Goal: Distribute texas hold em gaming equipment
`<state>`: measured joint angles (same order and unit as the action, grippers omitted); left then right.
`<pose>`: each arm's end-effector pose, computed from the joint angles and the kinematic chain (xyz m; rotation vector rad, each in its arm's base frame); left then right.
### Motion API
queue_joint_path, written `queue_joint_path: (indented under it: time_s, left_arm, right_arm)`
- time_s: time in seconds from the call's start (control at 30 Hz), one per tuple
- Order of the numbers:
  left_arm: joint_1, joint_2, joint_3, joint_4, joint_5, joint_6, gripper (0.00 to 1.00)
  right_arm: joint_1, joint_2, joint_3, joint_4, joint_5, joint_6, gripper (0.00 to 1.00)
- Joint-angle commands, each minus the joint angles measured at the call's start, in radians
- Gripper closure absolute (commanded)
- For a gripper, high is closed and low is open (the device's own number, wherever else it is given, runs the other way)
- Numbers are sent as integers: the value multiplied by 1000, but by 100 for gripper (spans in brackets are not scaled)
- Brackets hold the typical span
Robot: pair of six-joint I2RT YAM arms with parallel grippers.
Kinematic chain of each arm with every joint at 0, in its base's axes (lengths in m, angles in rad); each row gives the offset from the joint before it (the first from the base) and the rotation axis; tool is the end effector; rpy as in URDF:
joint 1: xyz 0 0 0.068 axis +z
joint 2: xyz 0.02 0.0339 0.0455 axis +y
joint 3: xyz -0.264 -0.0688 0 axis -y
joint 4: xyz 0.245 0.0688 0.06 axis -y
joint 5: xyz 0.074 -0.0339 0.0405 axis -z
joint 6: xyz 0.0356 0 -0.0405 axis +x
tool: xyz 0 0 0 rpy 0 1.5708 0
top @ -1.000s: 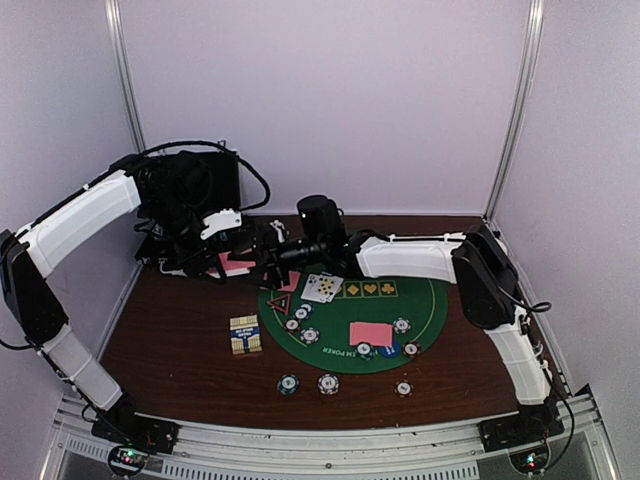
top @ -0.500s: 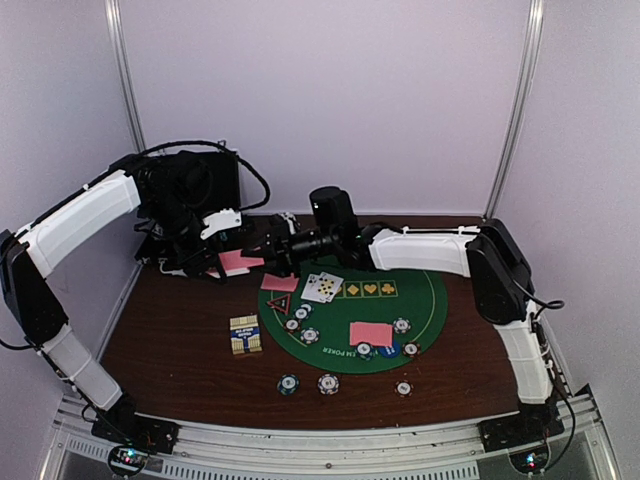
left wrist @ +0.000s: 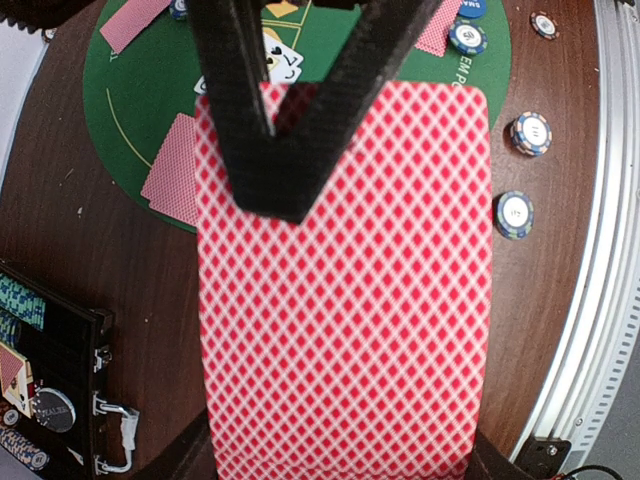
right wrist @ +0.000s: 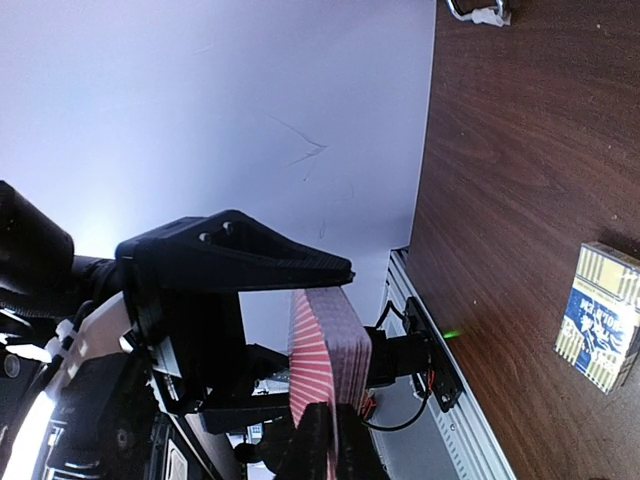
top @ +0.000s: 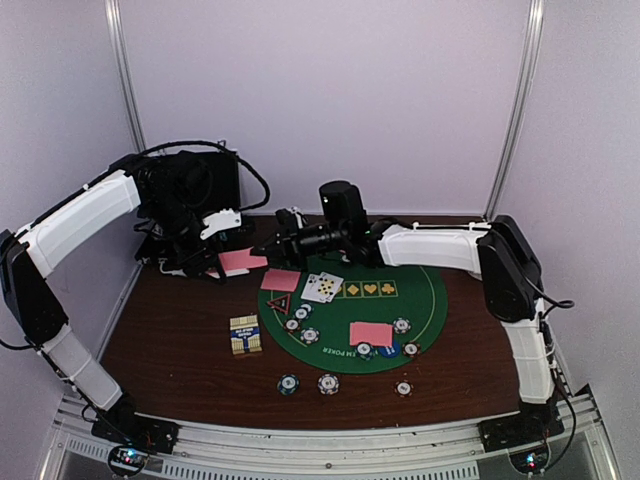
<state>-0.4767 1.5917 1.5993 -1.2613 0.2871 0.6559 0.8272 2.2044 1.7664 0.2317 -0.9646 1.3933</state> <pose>0.2653 -0.1483 0.3366 1.5454 2.3111 -0.3604 0.3277 0.3995 0.2574 0.2664 -2.2268 -1.9821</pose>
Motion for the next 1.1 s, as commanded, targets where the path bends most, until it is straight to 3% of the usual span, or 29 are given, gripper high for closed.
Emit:
queue_joint_path:
  time_s: [0.0,0.23,0.37,0.47,0.6,0.7,0.9,1.07]
  left_arm:
    - [6,-13,21,17,4,5,100]
    - [6,-18,12,16,-7,8,100]
    - [6,-21,5,17,-10,9,100]
    - [6,-23,5,16,-9,10,100]
    - [6,-24,3,17,-6,8,100]
    - [6,-25,1,17,-4,9,100]
    - [6,-28,-1,17,-5,9,100]
    - [6,-28,-1,17,-3,8,100]
  right_arm:
    - [-20,-73,-21,13,-12,-3,100]
    - [-77,-134,-45,-101,-29,-81,100]
    - [-129,-173,9,-455,3,-313,100]
    - [-168,-181,96,-766,97,-577,100]
    - [-191,-141,268,-1145,345,-865,100]
    - [-185,-95,392,-1318,567,-1001,100]
    - [-113,-36,493,-1407,1028,-1215,100]
    - [0,11,482,-1331,1393,-1404,100]
